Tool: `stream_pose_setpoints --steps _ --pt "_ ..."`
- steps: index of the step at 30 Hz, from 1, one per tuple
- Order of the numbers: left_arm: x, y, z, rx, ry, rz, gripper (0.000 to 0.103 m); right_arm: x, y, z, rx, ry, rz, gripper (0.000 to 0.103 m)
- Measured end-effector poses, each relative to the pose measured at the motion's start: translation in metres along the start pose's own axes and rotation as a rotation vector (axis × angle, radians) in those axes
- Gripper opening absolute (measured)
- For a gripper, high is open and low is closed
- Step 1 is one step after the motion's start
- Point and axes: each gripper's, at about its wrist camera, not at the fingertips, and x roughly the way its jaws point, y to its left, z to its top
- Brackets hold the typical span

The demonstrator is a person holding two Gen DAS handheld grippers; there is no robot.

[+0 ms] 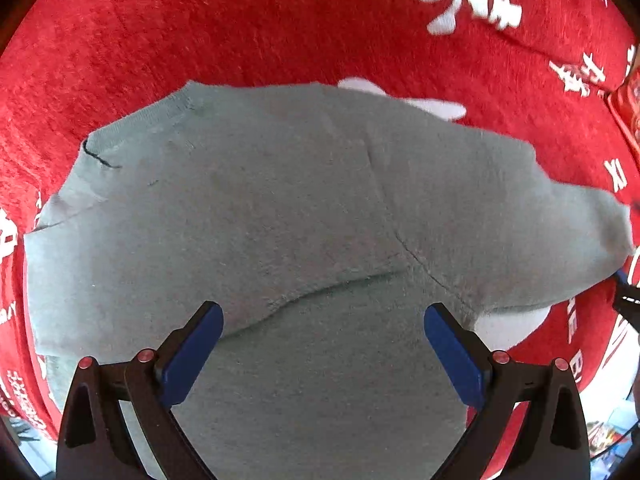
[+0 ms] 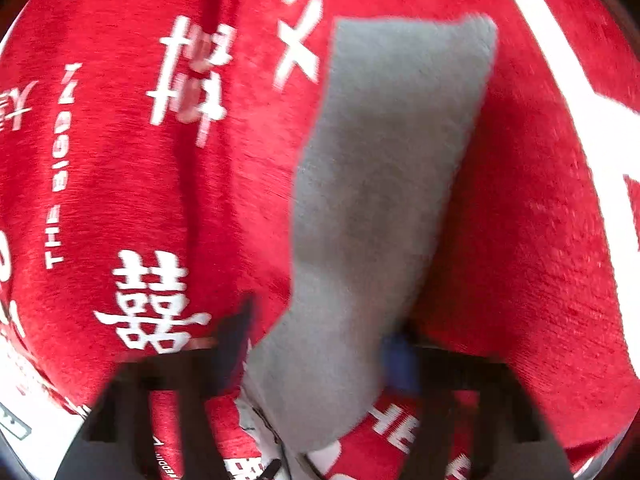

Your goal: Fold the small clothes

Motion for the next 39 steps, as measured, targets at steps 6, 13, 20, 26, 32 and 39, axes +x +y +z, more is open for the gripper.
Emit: stream_pose_setpoints --steps 6,13,20,26,32,39 --pt "-0.007 0.034 -0.003 -0.039 -0.031 -0.042 0.102 -0.004 0.013 -0.011 -0.025 -0.01 0.11 0.007" --pt "-0.022 0.085 -0.009 -0.098 -0.029 0.003 0.102 0.019 0.103 -0.057 -0.272 0.096 0.214 0.007" --pt "-0.04 0.139 -0.019 -0.126 -0.066 0.056 0.102 0.07 0.197 -0.156 -0.568 0.259 0.256 0.007" --pt "-0.046 0.202 -0.036 -0.203 -0.066 0.106 0.102 0.149 0.239 -0.279 -0.807 0.477 0.191 0.007" --pt "-0.053 0.259 -0.063 -0.285 -0.096 0.172 0.102 0.228 0.207 -0.376 -0.89 0.658 -0.025 0.011" --pt "-0.046 0.3 -0.085 -0.334 -0.073 0.16 0.102 0.246 0.165 -0.38 -0.756 0.637 -0.177 0.045"
